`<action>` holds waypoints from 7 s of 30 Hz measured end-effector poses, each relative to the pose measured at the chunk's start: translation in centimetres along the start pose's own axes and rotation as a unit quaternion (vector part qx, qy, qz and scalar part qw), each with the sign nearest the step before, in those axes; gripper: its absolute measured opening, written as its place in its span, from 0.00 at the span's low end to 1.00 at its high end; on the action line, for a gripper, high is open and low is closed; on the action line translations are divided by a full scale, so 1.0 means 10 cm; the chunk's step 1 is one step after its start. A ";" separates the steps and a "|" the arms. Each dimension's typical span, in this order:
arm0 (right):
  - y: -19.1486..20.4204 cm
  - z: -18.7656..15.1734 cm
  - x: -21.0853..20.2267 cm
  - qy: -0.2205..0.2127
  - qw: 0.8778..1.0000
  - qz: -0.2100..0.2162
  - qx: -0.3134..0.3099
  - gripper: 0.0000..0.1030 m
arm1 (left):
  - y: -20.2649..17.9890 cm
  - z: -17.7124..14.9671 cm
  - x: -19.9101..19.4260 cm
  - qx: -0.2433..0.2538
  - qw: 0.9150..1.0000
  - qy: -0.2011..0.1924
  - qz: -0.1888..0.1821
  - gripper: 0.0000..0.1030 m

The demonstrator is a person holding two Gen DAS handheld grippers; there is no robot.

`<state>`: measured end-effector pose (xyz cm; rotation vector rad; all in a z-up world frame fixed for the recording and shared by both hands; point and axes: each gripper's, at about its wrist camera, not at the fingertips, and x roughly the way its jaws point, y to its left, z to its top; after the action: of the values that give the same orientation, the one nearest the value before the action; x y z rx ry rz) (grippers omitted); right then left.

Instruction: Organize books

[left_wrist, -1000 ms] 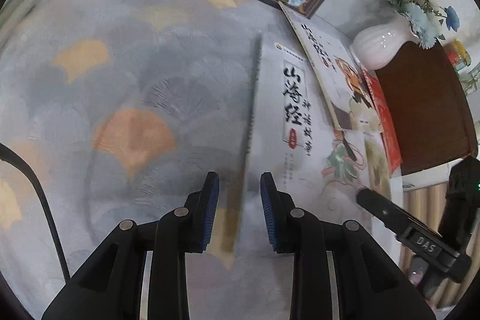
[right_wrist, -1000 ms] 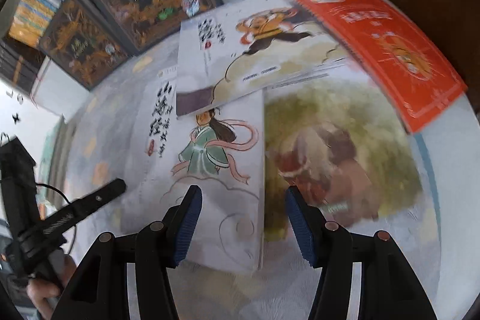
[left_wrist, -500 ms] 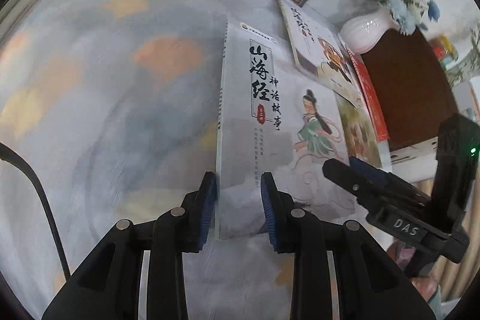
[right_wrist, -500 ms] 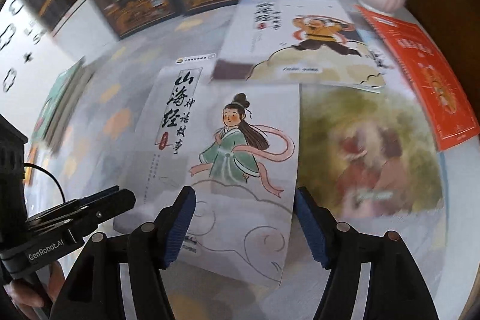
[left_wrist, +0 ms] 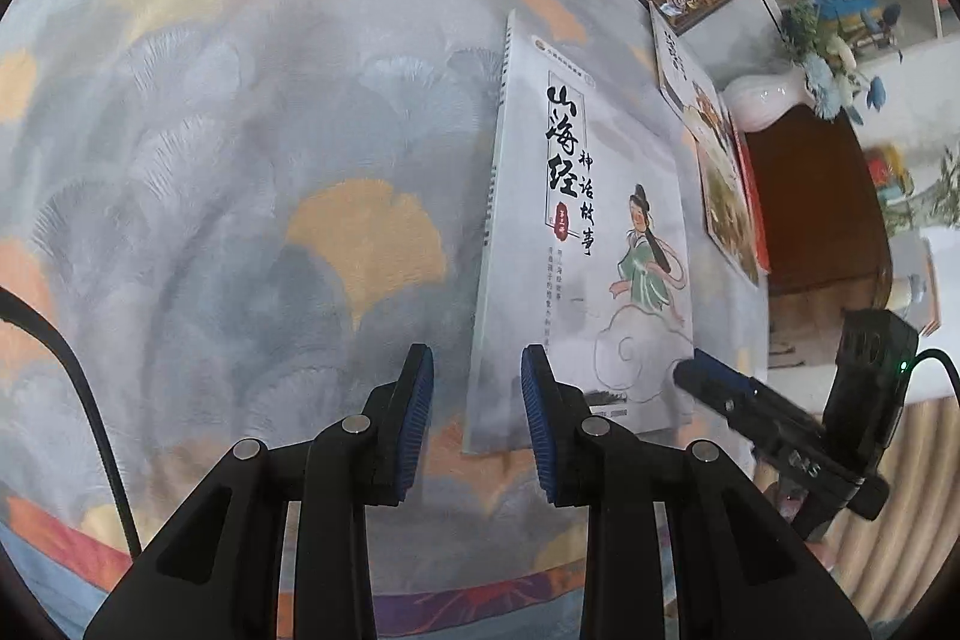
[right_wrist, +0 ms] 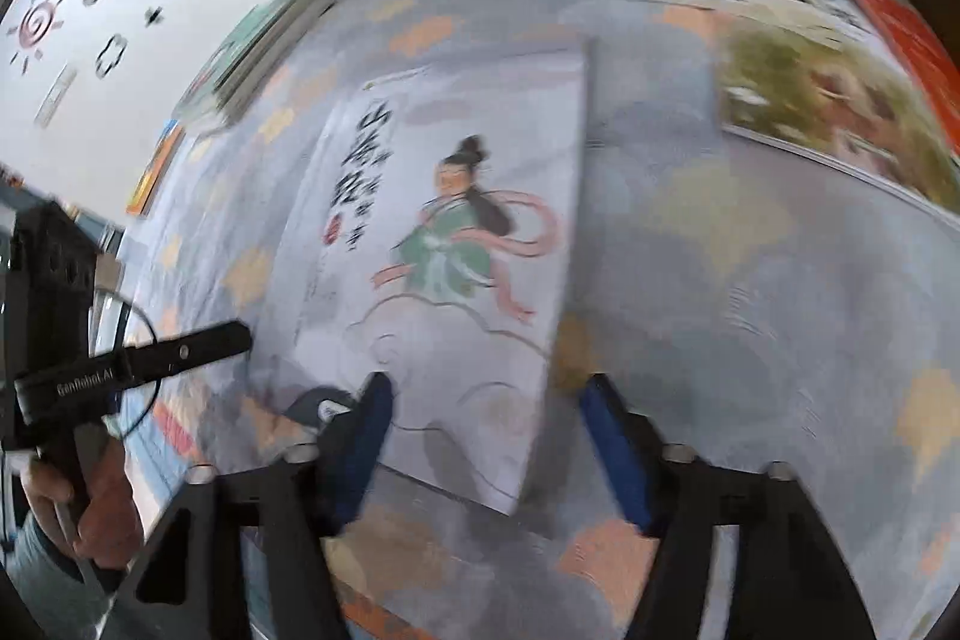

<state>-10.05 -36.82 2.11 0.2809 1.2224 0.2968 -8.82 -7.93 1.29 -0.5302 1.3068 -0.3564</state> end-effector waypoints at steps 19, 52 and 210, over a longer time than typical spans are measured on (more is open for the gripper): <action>0.07 -0.01 0.15 -0.021 1.000 0.006 0.008 0.40 | -0.33 0.03 -0.26 0.018 0.984 -0.031 -0.176 0.26; -0.73 -0.01 0.31 0.030 0.907 0.325 0.267 0.53 | -0.14 0.27 0.15 -0.149 0.943 0.024 -0.296 0.11; -0.19 0.96 0.23 -0.037 0.996 -0.073 0.038 0.52 | -0.75 1.28 0.53 0.109 0.994 0.002 -0.019 0.47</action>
<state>-0.06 -38.21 2.41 0.2636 1.1762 0.1127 5.15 -14.84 3.36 -0.3715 1.2443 -0.5253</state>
